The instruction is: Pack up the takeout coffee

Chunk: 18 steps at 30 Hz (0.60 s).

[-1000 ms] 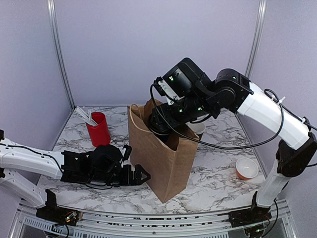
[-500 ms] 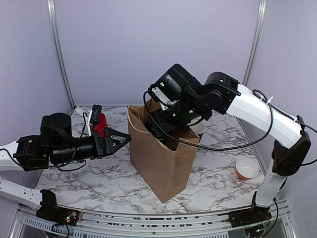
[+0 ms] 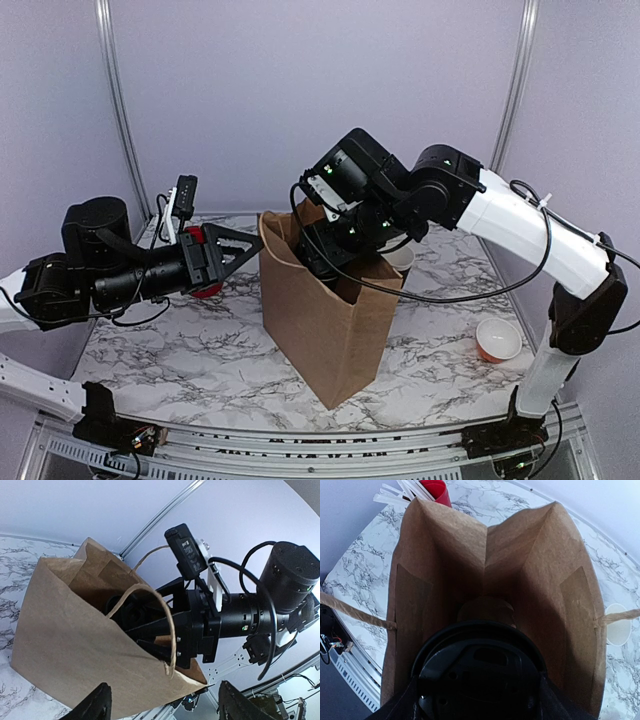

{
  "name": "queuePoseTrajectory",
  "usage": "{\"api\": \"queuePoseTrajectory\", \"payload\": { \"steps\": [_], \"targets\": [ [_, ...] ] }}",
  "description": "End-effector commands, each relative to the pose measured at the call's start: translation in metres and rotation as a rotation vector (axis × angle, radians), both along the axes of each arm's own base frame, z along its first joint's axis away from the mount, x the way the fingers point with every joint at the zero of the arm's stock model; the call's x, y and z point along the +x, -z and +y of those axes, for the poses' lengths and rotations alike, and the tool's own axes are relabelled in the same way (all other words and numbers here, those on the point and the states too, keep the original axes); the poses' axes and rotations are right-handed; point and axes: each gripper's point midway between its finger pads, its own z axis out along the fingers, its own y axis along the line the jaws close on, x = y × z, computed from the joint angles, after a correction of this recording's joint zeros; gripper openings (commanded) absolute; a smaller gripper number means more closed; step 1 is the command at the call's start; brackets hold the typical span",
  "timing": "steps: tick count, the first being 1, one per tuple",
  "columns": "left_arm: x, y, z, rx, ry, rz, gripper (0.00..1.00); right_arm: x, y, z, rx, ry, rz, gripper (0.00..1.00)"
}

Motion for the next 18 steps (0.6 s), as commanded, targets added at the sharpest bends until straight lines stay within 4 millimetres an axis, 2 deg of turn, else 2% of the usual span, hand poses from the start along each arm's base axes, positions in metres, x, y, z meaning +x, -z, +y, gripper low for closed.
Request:
{"api": "queuePoseTrajectory", "payload": {
  "steps": [1,10,16,18],
  "targets": [
    [0.012,-0.022,-0.004,-0.008,-0.059,-0.048,0.69,0.005,-0.006,0.006,0.02,-0.007,-0.014,0.6],
    [0.028,-0.02,-0.012,0.047,-0.127,-0.04,0.52,0.005,-0.006,0.007,0.02,-0.008,-0.013,0.59],
    [0.028,-0.016,-0.012,0.058,-0.13,-0.033,0.32,0.007,-0.006,0.008,0.018,-0.009,-0.014,0.59],
    [0.028,-0.014,-0.01,0.064,-0.135,-0.03,0.21,0.007,-0.005,0.009,0.018,-0.009,-0.014,0.59]
  ]
}}
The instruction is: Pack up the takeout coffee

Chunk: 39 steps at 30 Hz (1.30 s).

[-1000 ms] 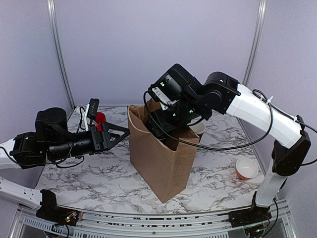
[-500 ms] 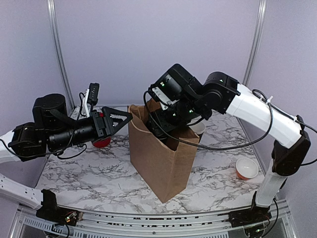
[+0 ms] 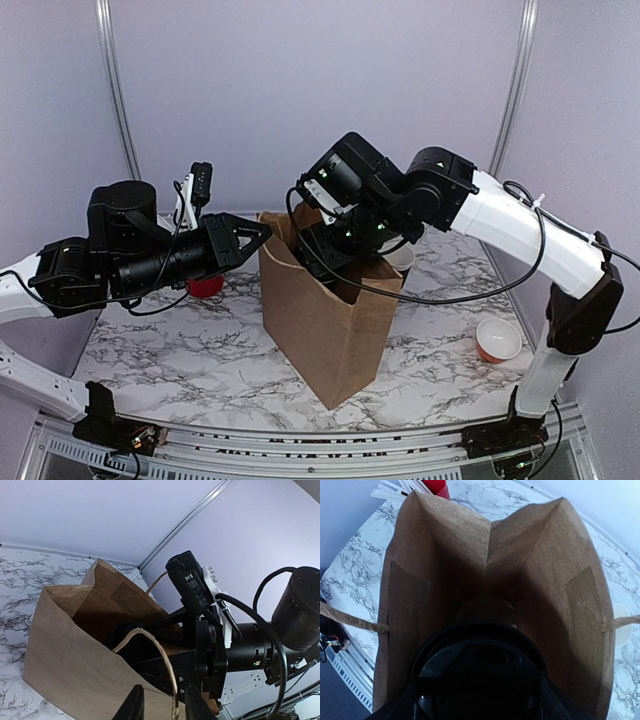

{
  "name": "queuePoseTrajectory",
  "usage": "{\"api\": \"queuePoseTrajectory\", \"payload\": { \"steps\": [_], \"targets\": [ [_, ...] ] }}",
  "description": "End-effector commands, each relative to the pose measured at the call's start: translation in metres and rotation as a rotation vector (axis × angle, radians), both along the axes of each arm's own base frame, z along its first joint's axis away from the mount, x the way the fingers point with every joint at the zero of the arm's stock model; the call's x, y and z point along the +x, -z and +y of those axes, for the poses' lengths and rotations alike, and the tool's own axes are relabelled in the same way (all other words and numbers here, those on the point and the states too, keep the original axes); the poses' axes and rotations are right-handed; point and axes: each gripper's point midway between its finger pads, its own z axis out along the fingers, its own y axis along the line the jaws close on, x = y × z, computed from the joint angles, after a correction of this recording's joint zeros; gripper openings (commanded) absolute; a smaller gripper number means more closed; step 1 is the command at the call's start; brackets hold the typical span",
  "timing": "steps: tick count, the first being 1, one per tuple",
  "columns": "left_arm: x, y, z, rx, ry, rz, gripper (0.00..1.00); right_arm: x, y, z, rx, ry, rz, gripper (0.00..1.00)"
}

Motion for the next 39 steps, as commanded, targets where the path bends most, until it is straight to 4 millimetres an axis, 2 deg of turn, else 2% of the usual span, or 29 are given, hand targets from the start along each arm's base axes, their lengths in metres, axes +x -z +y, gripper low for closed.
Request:
{"api": "queuePoseTrajectory", "payload": {
  "steps": [1,5,15,18,25,29,39],
  "targets": [
    [0.001,-0.005,0.007,0.008,-0.021,-0.008,0.16,0.006,-0.012,0.007,0.034,-0.004,-0.017,0.59],
    [-0.002,-0.005,0.012,0.005,-0.018,-0.006,0.0,0.007,-0.012,0.008,0.034,-0.008,-0.017,0.59],
    [-0.022,-0.001,0.001,0.015,0.117,0.015,0.0,0.02,-0.004,0.019,0.03,-0.021,-0.006,0.59],
    [-0.023,-0.002,0.006,0.012,0.111,0.015,0.0,0.023,0.004,0.017,0.016,-0.017,0.003,0.59],
    [-0.021,0.001,0.036,0.018,0.038,0.014,0.0,0.031,0.02,0.004,-0.012,0.002,0.014,0.58],
    [-0.021,0.004,0.045,0.017,0.013,0.022,0.0,0.029,0.032,0.002,-0.039,-0.005,0.025,0.57],
    [-0.015,0.012,0.03,0.025,0.001,0.074,0.0,0.009,0.032,0.003,-0.07,-0.017,0.007,0.56]
  ]
}}
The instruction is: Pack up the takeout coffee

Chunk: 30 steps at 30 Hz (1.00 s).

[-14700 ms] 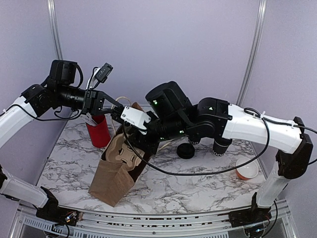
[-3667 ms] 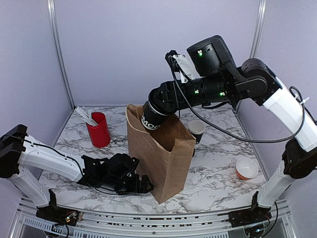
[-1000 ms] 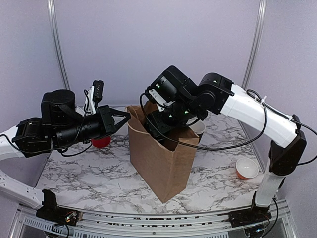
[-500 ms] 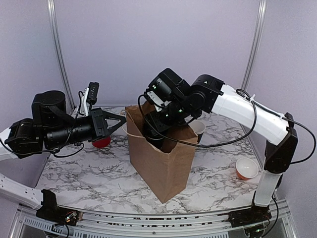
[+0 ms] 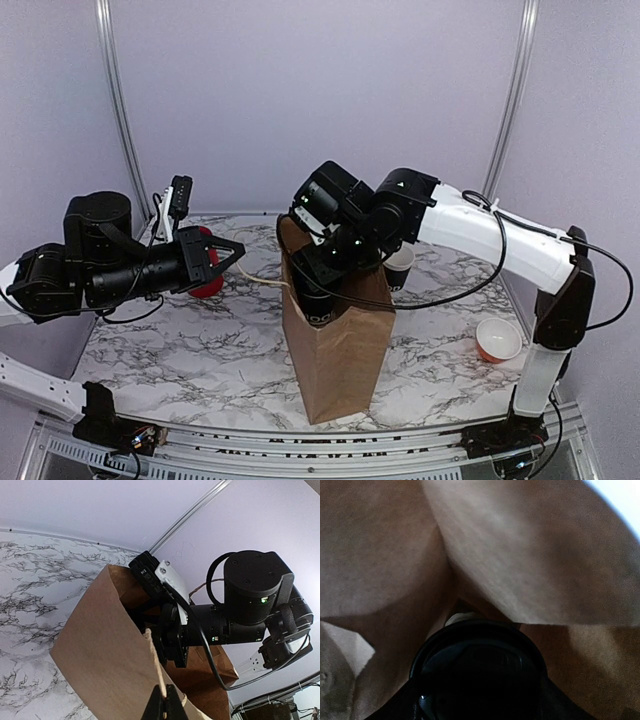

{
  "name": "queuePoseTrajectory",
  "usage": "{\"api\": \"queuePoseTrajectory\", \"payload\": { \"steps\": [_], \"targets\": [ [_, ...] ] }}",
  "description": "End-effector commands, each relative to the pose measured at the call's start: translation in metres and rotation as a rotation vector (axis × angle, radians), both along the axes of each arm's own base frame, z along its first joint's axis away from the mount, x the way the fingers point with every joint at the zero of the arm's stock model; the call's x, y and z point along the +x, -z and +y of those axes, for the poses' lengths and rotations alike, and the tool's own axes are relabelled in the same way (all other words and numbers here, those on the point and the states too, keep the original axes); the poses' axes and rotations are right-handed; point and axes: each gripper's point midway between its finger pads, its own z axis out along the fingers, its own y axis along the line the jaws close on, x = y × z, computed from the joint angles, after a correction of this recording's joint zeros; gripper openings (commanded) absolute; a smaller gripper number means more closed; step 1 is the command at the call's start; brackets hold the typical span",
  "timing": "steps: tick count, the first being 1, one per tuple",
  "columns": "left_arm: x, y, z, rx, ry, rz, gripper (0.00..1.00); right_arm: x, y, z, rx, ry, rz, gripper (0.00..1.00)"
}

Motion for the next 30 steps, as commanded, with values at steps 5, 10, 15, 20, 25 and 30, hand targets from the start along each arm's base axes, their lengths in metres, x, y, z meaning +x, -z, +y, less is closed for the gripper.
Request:
{"api": "queuePoseTrajectory", "payload": {
  "steps": [5,10,15,20,25,30],
  "targets": [
    [0.001,-0.002,-0.008,-0.024,-0.055,0.031,0.0,-0.017,-0.04,-0.005,0.067,0.013,-0.037,0.56],
    [-0.002,-0.005,-0.012,-0.038,-0.107,0.011,0.0,-0.023,-0.04,-0.01,0.061,0.027,-0.003,0.56],
    [0.0,-0.002,-0.007,-0.062,-0.167,0.014,0.0,-0.034,-0.033,-0.017,0.066,0.05,0.035,0.56],
    [0.001,-0.001,-0.005,-0.079,-0.191,0.013,0.0,-0.046,-0.029,-0.02,0.098,0.059,0.065,0.56],
    [0.002,-0.003,-0.004,-0.08,-0.194,0.005,0.0,-0.055,-0.013,-0.019,0.075,0.048,0.095,0.56],
    [0.002,-0.004,-0.001,-0.085,-0.196,0.0,0.0,-0.054,0.0,-0.018,0.053,0.047,0.112,0.56]
  ]
}}
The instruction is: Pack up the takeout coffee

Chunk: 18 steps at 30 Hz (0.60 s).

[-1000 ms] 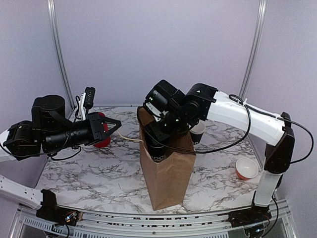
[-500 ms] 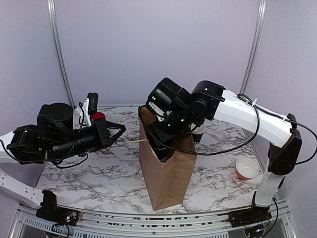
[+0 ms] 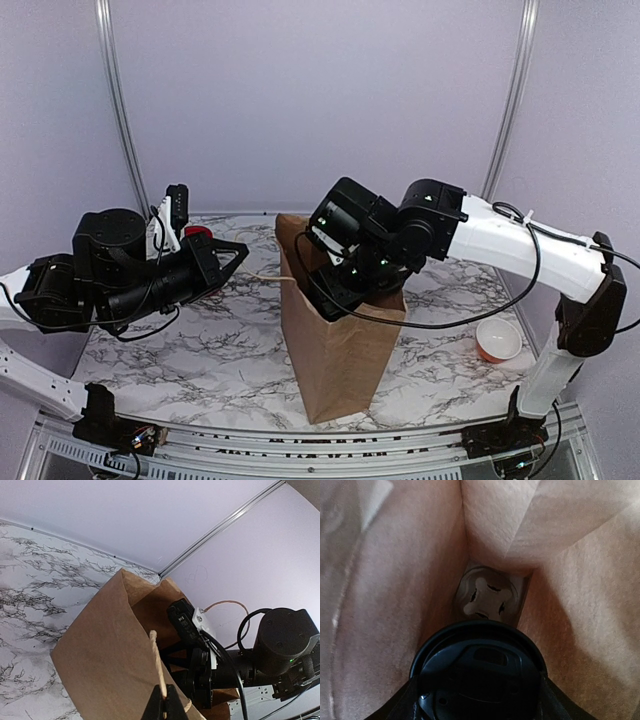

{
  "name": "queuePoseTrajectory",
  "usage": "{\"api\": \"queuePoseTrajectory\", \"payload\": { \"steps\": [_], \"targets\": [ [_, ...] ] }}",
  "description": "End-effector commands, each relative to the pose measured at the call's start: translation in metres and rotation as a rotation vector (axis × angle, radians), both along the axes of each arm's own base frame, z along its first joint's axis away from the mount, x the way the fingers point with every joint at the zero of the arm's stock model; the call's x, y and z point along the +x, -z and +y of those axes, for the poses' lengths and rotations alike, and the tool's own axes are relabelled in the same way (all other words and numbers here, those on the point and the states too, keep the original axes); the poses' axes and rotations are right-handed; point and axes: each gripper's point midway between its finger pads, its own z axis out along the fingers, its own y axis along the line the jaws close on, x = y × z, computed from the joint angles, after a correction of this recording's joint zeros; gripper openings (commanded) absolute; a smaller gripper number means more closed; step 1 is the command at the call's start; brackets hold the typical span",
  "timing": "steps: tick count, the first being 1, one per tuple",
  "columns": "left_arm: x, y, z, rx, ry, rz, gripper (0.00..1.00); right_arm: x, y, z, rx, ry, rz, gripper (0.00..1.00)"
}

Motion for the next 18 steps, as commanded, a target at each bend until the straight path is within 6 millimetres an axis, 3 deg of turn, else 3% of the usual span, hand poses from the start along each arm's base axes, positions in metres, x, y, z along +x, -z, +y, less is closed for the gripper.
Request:
{"api": "queuePoseTrajectory", "payload": {
  "steps": [1,5,18],
  "targets": [
    [0.0,-0.007,0.005,-0.035,-0.016,-0.021,0.0,0.0,-0.001,0.007,0.03,0.005,0.008,0.56],
    [-0.001,-0.007,0.008,-0.034,-0.014,-0.027,0.0,0.005,0.016,0.004,0.002,0.016,0.035,0.56],
    [-0.005,-0.009,0.01,-0.033,0.01,-0.052,0.0,0.005,0.043,-0.001,-0.035,-0.003,0.11,0.56]
  ]
}}
